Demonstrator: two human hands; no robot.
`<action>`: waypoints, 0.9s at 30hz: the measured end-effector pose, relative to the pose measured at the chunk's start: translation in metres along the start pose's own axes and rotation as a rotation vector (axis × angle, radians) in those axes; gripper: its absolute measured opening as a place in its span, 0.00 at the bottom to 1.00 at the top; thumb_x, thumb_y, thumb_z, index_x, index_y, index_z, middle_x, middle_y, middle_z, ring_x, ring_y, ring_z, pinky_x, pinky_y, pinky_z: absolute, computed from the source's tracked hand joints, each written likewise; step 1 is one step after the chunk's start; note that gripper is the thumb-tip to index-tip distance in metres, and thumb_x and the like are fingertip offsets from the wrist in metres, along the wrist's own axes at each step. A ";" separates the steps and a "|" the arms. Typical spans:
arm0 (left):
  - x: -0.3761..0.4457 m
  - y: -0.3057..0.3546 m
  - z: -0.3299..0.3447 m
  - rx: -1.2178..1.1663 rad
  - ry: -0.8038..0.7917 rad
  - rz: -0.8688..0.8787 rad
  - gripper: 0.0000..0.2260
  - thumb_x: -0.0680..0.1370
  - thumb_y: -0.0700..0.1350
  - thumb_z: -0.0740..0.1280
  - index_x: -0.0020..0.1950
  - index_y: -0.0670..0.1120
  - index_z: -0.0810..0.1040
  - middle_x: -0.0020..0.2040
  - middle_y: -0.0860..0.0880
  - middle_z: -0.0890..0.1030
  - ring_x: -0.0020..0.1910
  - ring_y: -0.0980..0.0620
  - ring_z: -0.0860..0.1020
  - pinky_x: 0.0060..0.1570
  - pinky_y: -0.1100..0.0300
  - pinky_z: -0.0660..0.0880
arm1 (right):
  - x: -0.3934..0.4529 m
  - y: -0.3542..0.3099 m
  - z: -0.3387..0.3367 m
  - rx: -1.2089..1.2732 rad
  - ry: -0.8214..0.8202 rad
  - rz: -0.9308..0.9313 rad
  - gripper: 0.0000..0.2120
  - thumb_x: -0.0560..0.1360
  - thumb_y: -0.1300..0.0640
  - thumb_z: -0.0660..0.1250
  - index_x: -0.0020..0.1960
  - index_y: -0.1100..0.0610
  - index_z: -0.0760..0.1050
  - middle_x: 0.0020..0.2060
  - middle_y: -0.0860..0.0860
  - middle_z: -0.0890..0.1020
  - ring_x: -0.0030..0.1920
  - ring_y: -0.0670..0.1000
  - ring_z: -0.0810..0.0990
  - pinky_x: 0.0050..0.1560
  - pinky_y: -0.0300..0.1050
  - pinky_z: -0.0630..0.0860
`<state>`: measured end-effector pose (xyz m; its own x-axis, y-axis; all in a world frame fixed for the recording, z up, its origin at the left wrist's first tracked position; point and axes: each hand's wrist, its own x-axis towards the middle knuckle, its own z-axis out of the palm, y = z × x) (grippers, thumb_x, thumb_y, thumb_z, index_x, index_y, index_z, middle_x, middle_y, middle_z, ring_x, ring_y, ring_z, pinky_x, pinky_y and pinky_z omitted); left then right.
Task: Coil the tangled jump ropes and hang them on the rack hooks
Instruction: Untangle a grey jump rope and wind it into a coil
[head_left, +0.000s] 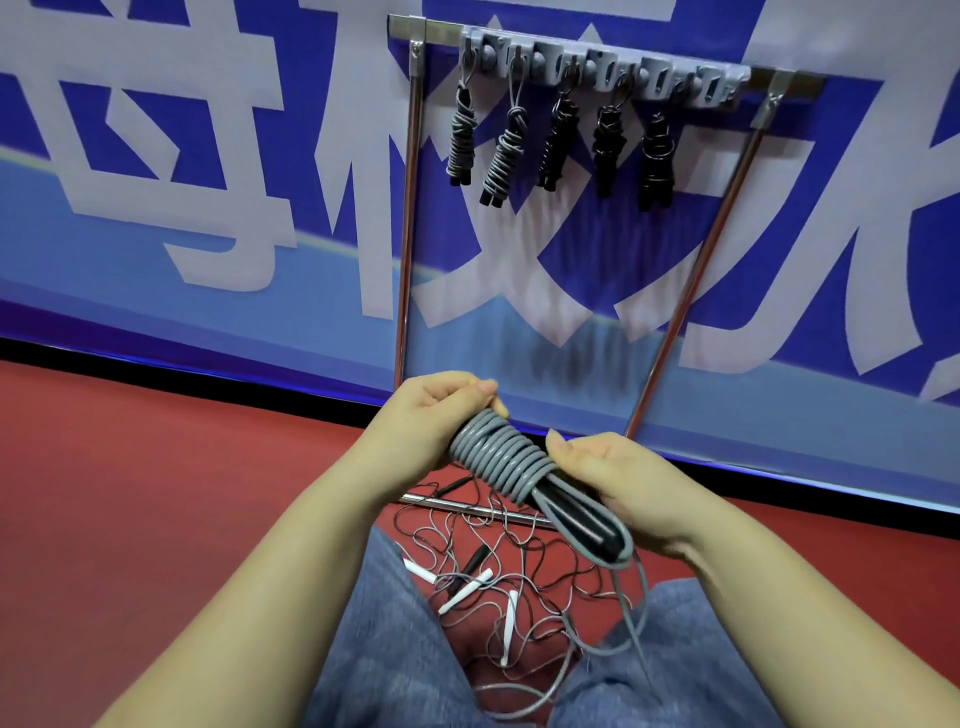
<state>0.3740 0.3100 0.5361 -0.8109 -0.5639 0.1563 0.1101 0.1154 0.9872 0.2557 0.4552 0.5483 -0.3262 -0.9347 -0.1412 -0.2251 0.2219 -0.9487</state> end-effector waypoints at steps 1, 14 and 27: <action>0.000 0.001 0.002 -0.022 0.007 0.004 0.13 0.76 0.49 0.65 0.32 0.48 0.79 0.28 0.47 0.70 0.23 0.53 0.63 0.23 0.65 0.57 | -0.001 0.001 0.003 0.137 0.015 0.029 0.22 0.76 0.48 0.57 0.31 0.60 0.74 0.22 0.48 0.74 0.22 0.43 0.69 0.26 0.35 0.66; 0.006 -0.005 0.015 -0.151 0.389 -0.021 0.15 0.80 0.44 0.61 0.33 0.46 0.75 0.21 0.54 0.68 0.19 0.57 0.61 0.21 0.66 0.57 | 0.017 0.009 0.049 0.480 0.440 -0.004 0.20 0.83 0.55 0.51 0.35 0.58 0.71 0.18 0.48 0.73 0.17 0.43 0.65 0.18 0.33 0.61; 0.008 -0.019 -0.014 0.419 0.649 0.071 0.14 0.77 0.53 0.60 0.36 0.49 0.78 0.32 0.51 0.79 0.35 0.48 0.74 0.35 0.57 0.66 | 0.002 0.012 0.027 -0.346 0.285 -0.101 0.07 0.77 0.54 0.64 0.43 0.49 0.80 0.24 0.46 0.76 0.26 0.42 0.70 0.31 0.39 0.67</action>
<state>0.3732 0.2918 0.5190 -0.2963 -0.8950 0.3334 -0.1820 0.3956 0.9002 0.2768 0.4490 0.5290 -0.5155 -0.8534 0.0769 -0.5467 0.2584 -0.7965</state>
